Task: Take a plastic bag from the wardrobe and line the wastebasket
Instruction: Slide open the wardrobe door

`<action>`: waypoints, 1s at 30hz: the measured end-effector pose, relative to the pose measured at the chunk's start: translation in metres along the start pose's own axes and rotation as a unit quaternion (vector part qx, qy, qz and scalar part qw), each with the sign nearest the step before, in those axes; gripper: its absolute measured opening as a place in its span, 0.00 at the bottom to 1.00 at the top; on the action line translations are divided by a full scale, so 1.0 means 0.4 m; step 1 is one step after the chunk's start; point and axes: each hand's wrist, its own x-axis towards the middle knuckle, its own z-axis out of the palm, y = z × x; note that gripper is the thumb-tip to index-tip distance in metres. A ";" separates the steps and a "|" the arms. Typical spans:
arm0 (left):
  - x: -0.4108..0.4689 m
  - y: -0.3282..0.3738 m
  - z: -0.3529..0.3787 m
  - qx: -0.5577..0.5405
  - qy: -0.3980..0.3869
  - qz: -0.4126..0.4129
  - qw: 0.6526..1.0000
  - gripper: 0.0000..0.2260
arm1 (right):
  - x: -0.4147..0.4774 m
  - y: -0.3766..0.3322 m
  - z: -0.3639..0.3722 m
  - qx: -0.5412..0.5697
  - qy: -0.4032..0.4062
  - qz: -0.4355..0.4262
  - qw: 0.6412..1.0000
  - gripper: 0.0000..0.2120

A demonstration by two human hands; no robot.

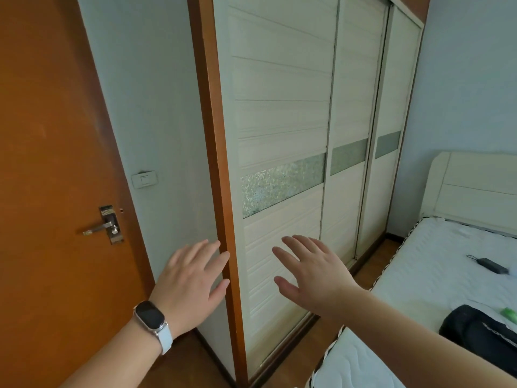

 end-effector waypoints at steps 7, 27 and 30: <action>0.275 0.048 0.044 0.035 0.011 -0.021 0.999 0.23 | 0.164 0.263 0.090 -0.001 0.062 -0.039 0.997 0.25; 0.686 -0.094 0.251 0.061 0.050 -0.014 0.997 0.21 | 0.536 0.423 0.368 0.032 0.123 -0.052 0.991 0.26; 0.757 -0.149 0.288 0.049 0.061 0.007 0.997 0.21 | 0.625 0.427 0.404 0.034 0.137 -0.044 0.989 0.26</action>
